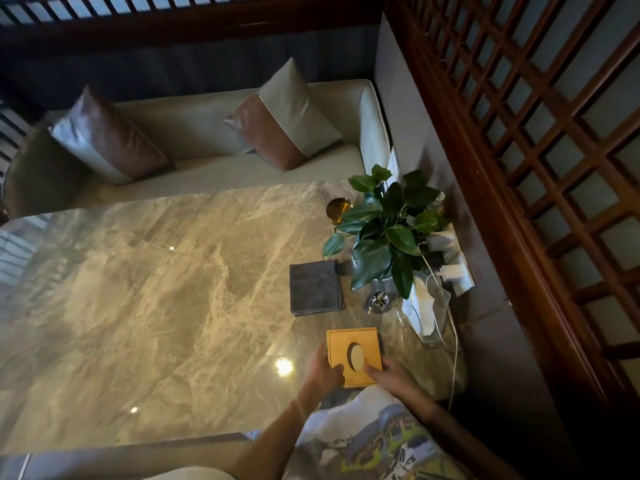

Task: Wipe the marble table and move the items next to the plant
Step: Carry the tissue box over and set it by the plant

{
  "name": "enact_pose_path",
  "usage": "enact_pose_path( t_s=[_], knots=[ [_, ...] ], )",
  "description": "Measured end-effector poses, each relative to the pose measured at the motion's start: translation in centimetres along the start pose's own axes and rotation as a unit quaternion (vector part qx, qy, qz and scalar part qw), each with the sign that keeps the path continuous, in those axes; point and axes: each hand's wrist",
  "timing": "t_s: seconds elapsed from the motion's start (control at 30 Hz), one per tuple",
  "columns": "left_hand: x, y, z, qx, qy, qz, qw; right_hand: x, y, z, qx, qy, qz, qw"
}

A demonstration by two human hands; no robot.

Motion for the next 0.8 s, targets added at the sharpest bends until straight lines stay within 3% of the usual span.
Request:
enact_pose_path(
  t_s=[0.13,0.27,0.4,0.8],
  knots=[
    [-2.0,-0.4,1.1,0.029,0.016,-0.010,0.999,0.6,-1.3,-0.4,-0.026,0.013,-0.035,0.999],
    [-4.3,-1.6,1.7,-0.005,-0.044,-0.013,0.999,1.6,-2.7,-0.8,-0.013,0.001,-0.039,0.999],
    [-0.7,0.5,1.8,-0.012,-0.034,0.006,0.999,0.8,-1.4,-1.3,0.000,-0.005,-0.049,0.999],
    [-1.4,0.0,2.2,0.001,-0.009,-0.009,1.000,1.4,-0.8,-1.5,0.010,0.000,-0.071,0.997]
  ],
)
Point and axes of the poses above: each hand's wrist, its own y-axis away from the middle knuckle, its own z-axis out of the palm, x = y × z, and after that the axes turned 12 degrees about z, right-handed
